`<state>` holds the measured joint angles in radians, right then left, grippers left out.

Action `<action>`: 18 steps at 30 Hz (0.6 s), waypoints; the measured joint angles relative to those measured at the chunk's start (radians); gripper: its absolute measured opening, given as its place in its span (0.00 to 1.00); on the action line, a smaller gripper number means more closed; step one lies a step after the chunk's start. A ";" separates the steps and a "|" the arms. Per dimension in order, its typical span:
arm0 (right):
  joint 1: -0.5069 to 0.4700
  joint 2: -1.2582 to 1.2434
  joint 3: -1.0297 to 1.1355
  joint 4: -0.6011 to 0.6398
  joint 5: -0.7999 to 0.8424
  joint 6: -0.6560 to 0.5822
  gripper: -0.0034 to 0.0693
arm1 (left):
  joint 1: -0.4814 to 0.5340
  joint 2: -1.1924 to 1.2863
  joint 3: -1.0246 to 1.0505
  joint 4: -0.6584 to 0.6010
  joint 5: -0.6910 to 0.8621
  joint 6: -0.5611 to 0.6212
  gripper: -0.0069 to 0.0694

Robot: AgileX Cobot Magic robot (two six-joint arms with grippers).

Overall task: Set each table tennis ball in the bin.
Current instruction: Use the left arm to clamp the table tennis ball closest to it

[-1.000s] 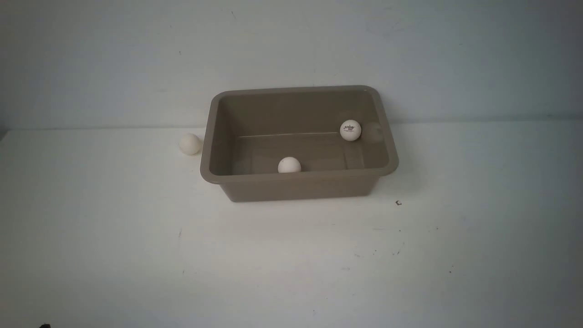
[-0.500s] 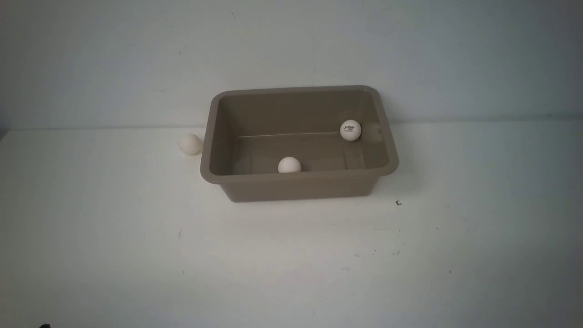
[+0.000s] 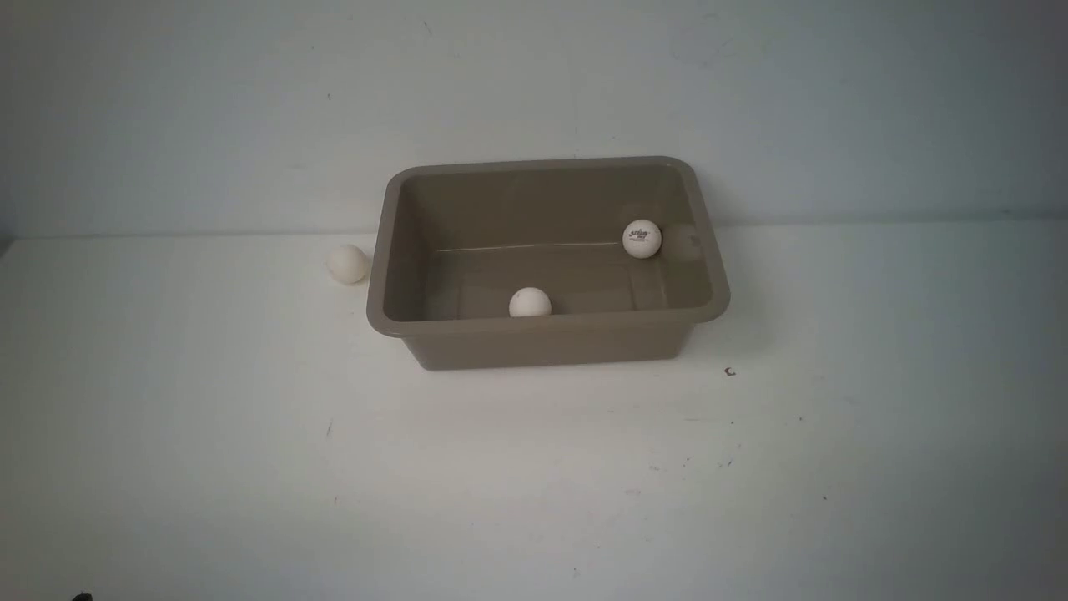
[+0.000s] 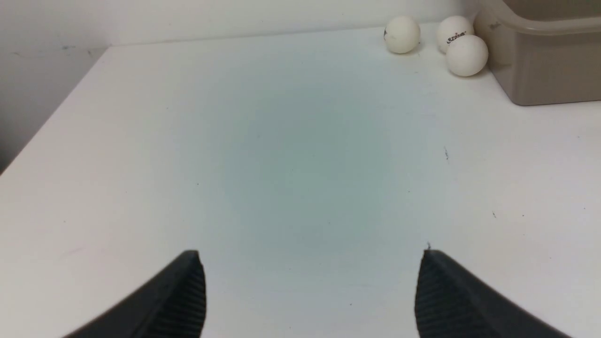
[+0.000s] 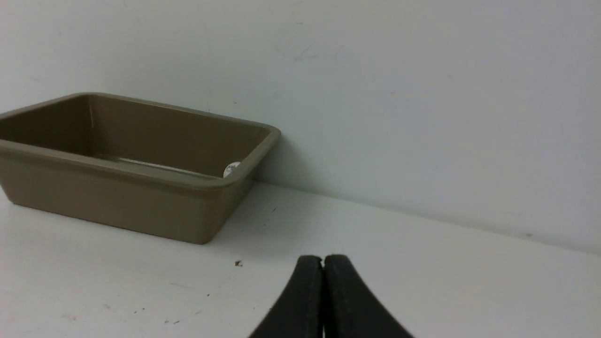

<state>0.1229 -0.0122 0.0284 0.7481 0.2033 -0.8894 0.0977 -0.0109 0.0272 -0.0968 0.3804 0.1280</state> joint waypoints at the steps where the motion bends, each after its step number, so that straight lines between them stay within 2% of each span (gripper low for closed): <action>1: 0.000 0.000 0.000 -0.139 0.023 0.179 0.02 | 0.000 0.000 0.000 0.000 0.000 0.000 0.80; 4: 0.000 0.000 0.000 -0.424 0.064 0.460 0.02 | 0.000 0.000 0.000 0.000 0.000 0.000 0.80; 6: 0.000 0.000 0.000 -0.554 0.090 0.626 0.02 | 0.000 0.000 0.000 0.000 0.000 0.000 0.80; 8: 0.000 0.000 0.000 -0.629 0.117 0.716 0.02 | 0.000 0.000 0.000 0.000 0.000 0.000 0.80; 11: 0.000 0.000 -0.002 -0.676 0.160 0.790 0.02 | 0.000 0.000 0.000 0.000 0.000 0.000 0.80; 18: 0.000 0.000 -0.004 -0.693 0.174 0.805 0.02 | 0.000 0.000 0.000 0.000 0.000 0.000 0.80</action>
<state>0.1229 -0.0122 0.0244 0.0556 0.3769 -0.0840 0.0977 -0.0109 0.0272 -0.0968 0.3804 0.1280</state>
